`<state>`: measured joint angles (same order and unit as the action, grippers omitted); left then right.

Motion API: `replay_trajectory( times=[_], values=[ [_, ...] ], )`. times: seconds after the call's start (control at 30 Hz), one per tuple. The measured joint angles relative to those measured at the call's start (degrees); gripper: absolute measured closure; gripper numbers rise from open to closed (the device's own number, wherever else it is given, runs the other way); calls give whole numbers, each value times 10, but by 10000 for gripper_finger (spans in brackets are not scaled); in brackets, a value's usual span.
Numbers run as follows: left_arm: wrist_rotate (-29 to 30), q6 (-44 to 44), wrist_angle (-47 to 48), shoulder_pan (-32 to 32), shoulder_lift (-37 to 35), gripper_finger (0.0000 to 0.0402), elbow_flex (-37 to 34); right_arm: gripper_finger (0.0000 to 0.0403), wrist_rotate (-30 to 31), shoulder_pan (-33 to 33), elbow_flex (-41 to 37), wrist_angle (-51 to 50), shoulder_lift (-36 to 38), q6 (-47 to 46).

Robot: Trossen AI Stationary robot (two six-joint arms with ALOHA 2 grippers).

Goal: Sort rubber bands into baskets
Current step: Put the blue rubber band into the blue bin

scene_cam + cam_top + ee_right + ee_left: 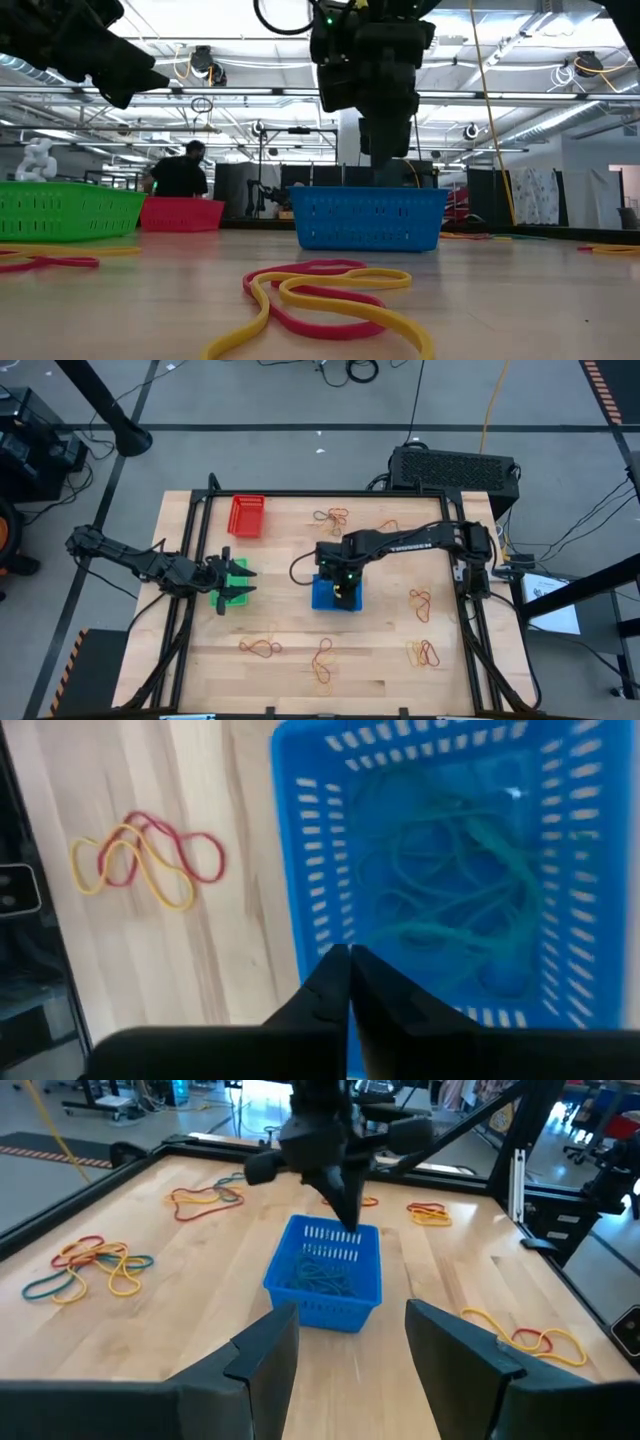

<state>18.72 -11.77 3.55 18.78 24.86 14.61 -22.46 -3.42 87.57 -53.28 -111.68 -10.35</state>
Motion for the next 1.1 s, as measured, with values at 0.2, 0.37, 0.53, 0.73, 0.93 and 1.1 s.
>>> replay_trajectory(
  times=[0.2, 0.37, 0.53, 0.73, 0.93, 1.1],
  values=[
    [1, 0, 0, 0, 2, 210, 0, 369, 1, 6, 0, 13, 3, -7],
    [2, 0, 0, 0, 3, 210, 0, 336, 0, -3, 0, 13, 6, -7],
    [2, 2, 0, 0, 3, 210, 0, 313, 1, -29, 0, 33, 9, 2],
    [9, 4, 0, 0, 3, 210, 0, 318, 43, -77, 0, 96, 9, 12],
    [15, 8, 0, 0, 3, 210, 0, 329, 60, -148, 0, 193, 5, 35],
    [35, 38, -4, 0, 3, 210, 0, 338, 62, -198, 0, 216, -2, 8]
  ],
)
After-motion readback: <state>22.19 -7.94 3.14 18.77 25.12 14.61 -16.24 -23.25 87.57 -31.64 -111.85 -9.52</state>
